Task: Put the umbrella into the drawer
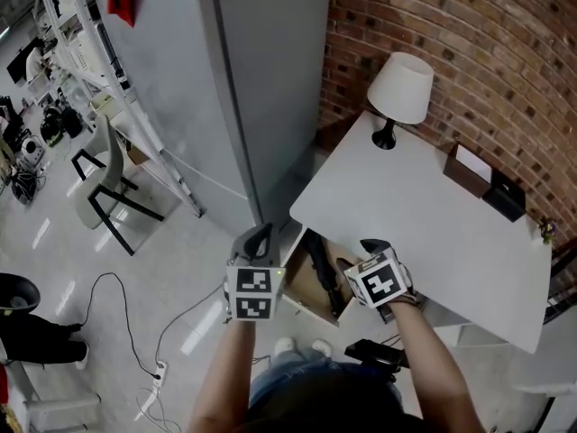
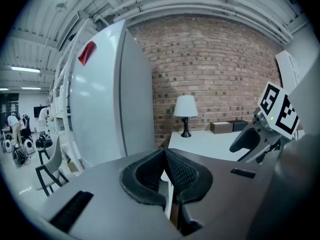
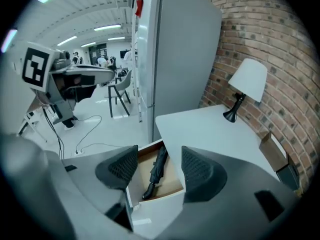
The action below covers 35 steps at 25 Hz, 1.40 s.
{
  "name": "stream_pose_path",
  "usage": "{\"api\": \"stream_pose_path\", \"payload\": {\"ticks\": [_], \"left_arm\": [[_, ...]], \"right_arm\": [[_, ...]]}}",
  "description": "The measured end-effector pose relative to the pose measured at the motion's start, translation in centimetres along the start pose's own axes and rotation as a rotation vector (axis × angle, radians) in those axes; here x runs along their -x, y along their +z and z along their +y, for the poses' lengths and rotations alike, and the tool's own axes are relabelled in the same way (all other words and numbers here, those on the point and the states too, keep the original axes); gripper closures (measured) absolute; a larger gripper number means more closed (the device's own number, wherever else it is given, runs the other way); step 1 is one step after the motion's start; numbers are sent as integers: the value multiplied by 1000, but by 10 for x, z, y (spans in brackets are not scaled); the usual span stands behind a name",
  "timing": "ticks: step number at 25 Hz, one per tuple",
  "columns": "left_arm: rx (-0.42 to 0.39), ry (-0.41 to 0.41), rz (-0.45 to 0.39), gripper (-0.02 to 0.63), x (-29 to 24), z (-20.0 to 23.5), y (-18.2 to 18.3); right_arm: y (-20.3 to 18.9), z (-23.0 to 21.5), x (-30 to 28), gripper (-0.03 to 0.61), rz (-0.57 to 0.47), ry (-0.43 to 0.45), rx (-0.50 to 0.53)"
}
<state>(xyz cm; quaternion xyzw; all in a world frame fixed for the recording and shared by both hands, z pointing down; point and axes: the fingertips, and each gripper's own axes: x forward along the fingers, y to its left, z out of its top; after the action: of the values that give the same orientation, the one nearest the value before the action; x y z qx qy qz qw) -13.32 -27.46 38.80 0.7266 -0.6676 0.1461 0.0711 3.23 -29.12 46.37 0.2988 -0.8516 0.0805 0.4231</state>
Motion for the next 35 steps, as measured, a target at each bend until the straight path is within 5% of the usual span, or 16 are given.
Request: {"api": "stream_pose_path", "payload": {"ticks": [14, 27, 29, 31, 35], "left_arm": [[-82, -5, -199, 612, 0, 1, 91], [-214, -19, -395, 612, 33, -9, 179], [-226, -20, -414, 612, 38, -10, 187], [-236, -19, -433, 612, 43, -10, 194], [-246, -11, -463, 612, 53, -9, 206]], "right_arm": [[65, -51, 110, 364, -411, -136, -181], [121, -81, 208, 420, -689, -272, -143], [129, -81, 224, 466, -743, -298, -133], [135, -82, 239, 578, -788, -336, -107], [139, -80, 256, 578, -822, -391, -47]]}}
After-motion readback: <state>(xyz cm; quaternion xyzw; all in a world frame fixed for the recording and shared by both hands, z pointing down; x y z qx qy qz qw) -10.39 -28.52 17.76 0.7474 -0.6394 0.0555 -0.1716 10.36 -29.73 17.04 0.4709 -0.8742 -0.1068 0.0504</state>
